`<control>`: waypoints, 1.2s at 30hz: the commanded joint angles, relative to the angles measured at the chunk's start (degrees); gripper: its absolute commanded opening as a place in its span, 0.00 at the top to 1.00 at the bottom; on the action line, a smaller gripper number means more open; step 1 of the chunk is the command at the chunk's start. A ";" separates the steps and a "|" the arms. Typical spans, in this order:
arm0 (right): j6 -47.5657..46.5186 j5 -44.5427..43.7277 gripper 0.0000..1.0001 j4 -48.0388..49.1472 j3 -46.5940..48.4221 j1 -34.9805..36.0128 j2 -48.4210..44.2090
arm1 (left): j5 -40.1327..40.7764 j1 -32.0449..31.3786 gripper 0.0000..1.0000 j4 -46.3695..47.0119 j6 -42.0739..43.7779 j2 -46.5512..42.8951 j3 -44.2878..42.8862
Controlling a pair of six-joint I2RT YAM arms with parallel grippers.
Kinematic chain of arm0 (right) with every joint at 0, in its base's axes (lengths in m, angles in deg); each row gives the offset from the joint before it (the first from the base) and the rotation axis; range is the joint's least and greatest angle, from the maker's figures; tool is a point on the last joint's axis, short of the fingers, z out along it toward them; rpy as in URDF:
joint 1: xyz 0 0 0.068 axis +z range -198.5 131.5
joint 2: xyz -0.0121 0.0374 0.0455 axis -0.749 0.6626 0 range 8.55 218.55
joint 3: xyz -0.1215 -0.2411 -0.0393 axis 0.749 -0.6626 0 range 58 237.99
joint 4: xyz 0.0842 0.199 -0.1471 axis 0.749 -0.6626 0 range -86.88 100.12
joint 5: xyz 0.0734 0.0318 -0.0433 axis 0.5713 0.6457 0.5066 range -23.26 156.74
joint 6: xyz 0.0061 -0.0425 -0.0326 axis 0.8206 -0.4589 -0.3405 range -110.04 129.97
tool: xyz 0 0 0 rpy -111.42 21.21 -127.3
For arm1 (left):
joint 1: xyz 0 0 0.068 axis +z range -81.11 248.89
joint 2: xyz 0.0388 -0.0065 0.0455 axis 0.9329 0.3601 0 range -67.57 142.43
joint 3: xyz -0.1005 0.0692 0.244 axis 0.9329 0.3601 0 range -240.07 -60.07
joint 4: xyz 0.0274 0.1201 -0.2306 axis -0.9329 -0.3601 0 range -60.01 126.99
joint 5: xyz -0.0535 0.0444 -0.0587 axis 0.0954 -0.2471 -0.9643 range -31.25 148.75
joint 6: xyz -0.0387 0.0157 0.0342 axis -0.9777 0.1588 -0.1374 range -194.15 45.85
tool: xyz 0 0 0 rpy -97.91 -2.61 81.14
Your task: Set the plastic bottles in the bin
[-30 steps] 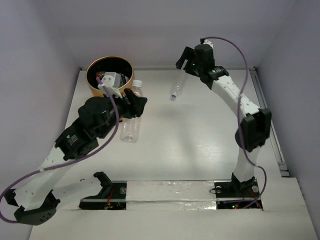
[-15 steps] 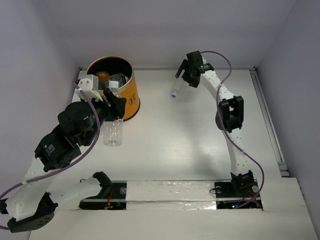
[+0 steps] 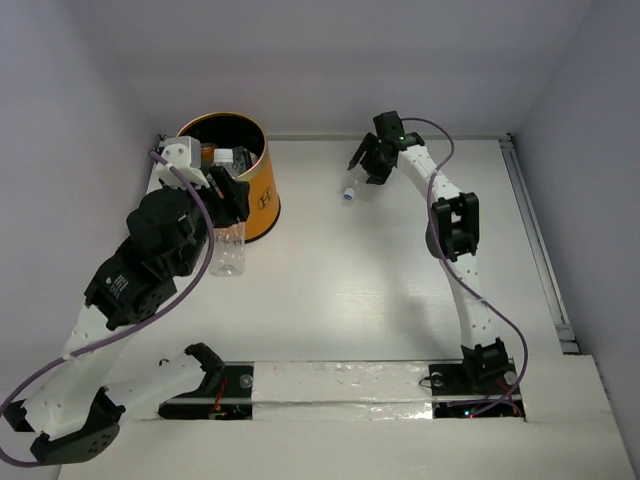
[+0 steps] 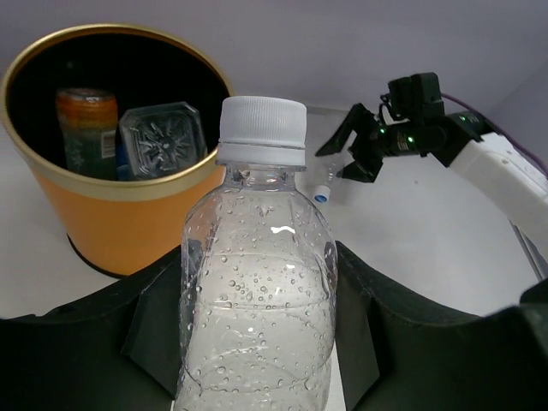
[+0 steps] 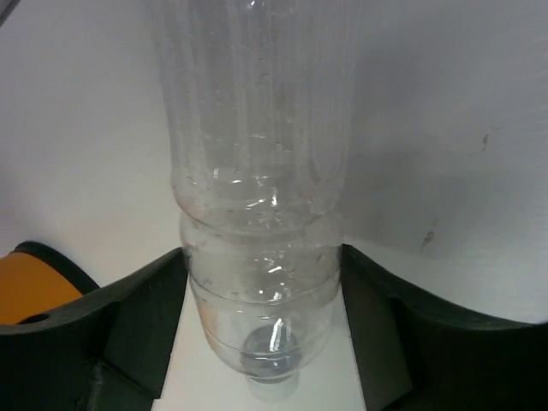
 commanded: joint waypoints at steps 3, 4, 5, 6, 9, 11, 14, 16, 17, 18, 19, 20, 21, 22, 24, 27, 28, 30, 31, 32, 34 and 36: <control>-0.38 3.05 0.51 3.80 -8.40 0.24 -5.85 | -9.12 10.56 0.76 9.10 4.24 3.36 -0.24; -1.51 3.31 0.55 6.86 -11.48 0.24 -7.53 | -11.42 12.78 0.76 10.68 4.59 4.24 -0.67; -2.31 3.66 0.61 8.89 -15.08 0.24 -9.37 | -13.27 14.80 0.76 11.48 5.38 5.12 -1.72; -3.10 3.75 0.62 10.91 -18.77 0.24 -11.48 | -16.51 16.82 0.76 12.18 5.74 6.44 -2.51; -6.09 4.90 0.63 22.68 -35.99 0.24 -23.07 | -21.80 24.12 0.78 14.73 5.30 14.15 -7.78; -8.02 5.25 0.62 27.62 -44.60 0.24 -31.69 | -23.04 27.64 0.78 16.75 4.25 17.25 -12.16; -9.26 8.32 0.62 30.96 -50.08 0.24 -41.25 | -23.32 30.72 0.78 20.96 2.14 22.09 -15.87; -9.43 9.81 0.62 32.90 -55.88 0.24 -45.93 | -20.16 31.42 0.78 23.86 2.22 25.42 -16.93; -9.52 10.43 0.62 33.86 -57.46 0.24 -48.04 | -18.84 31.43 0.78 24.57 2.57 26.48 -17.55; -9.70 10.87 0.61 34.57 -60.44 0.24 -52.06 | -15.61 31.43 0.78 25.45 3.10 27.53 -17.55; -10.05 11.92 0.61 35.27 -61.69 0.24 -53.93 | -14.19 32.04 0.78 28.24 3.62 29.20 -17.12; -10.31 12.45 0.61 35.28 -62.57 0.85 -55.52 | -13.04 32.05 0.77 29.66 4.85 29.74 -16.07; -10.75 12.63 0.61 35.19 -63.88 0.85 -58.40 | -9.72 32.57 0.77 31.24 5.64 30.35 -15.45; -11.10 12.63 0.61 35.28 -64.51 1.55 -59.91 | -7.95 32.57 0.77 34.30 6.26 31.49 -14.92; -11.19 12.98 0.61 35.89 -65.47 2.25 -62.46 | -6.18 34.15 0.77 37.05 7.14 32.55 -13.95; -11.28 12.81 0.61 36.51 -66.01 2.96 -66.42 | -1.28 34.15 0.76 42.85 11.08 35.10 -13.60; -11.46 12.55 0.61 36.42 -65.92 3.83 -67.82 | -0.38 34.68 0.76 43.82 12.06 36.58 -13.77; -11.72 12.19 0.61 36.24 -65.65 4.72 -69.06 | 1.29 34.68 0.76 47.50 16.17 37.56 -13.51; -11.63 12.02 0.61 36.24 -65.65 5.50 -69.59 | 1.73 34.68 0.76 50.82 17.50 38.26 -12.81; -11.63 11.93 0.61 36.42 -65.65 6.29 -70.64 | 2.35 34.68 0.76 52.42 19.00 38.53 -11.07; -11.46 11.84 0.61 36.60 -65.39 6.82 -71.44 | 3.93 34.68 0.75 54.62 20.41 39.49 -9.48; -11.02 11.05 0.61 36.86 -64.26 6.83 -72.14 | 3.58 34.68 0.73 56.47 20.24 39.59 -4.83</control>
